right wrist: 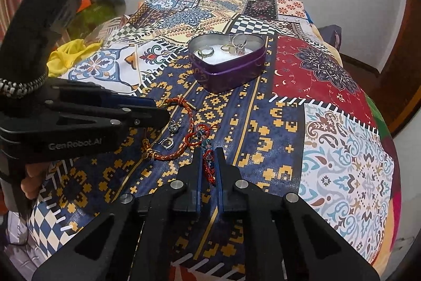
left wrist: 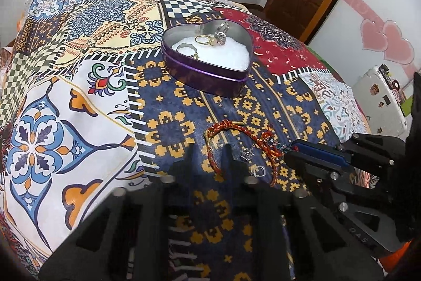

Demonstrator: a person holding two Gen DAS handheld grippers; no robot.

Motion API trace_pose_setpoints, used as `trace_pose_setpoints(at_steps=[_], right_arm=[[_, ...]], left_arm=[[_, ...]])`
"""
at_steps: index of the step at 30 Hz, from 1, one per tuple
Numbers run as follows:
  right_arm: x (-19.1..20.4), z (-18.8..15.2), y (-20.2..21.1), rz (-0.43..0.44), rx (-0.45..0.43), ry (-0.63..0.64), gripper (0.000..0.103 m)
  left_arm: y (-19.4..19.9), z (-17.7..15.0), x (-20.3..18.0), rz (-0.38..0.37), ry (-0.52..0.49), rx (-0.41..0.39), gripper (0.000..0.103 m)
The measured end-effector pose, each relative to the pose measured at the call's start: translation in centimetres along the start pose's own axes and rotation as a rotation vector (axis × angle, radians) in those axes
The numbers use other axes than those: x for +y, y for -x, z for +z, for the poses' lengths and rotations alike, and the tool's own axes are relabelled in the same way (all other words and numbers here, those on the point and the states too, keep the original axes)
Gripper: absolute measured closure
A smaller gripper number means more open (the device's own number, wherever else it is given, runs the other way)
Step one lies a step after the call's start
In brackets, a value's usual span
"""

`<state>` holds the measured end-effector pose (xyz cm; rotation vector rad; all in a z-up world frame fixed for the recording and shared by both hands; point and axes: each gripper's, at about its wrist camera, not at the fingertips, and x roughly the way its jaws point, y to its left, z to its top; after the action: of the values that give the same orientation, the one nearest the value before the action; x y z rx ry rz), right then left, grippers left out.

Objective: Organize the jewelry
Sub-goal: 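Grasp a red beaded bracelet with each tool, then lower both red bracelets into the heart tin and open both tools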

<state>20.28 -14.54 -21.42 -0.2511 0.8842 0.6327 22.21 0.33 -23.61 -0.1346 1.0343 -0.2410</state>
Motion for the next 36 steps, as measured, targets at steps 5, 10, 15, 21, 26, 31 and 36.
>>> trace_pose_setpoints(at_steps=[5,10,15,21,26,31,36], right_arm=[[0.0,0.2,0.4,0.007,-0.007,-0.014,0.096],[-0.1,0.4,1.5,0.004,-0.03,-0.018,0.096],[-0.1,0.9,3.0,-0.002,-0.066,-0.021,0.096],[-0.3,1.7,4.8,-0.012,-0.112,-0.026,0.096],[-0.7,2.5,5.9,-0.027,-0.149,-0.028,0.096],[-1.1,3.7,6.7,-0.037,-0.189,-0.035,0.096],[-1.4,5.1,6.7,-0.036,-0.22,-0.042,0.096]], left_arm=[[0.3,-0.2,-0.4,0.013,-0.023,-0.008,0.102],[2.2,-0.6,-1.7,0.036,-0.071,-0.06,0.102],[4.9,-0.6,-2.7,0.049,-0.103,-0.121,0.102],[7.4,0.0,-3.1,0.069,-0.113,-0.182,0.102],[8.5,1.0,-2.6,0.072,-0.1,-0.218,0.102],[9.1,2.2,-2.1,0.076,-0.089,-0.247,0.102],[9.3,3.6,-1.6,0.078,-0.075,-0.27,0.102]])
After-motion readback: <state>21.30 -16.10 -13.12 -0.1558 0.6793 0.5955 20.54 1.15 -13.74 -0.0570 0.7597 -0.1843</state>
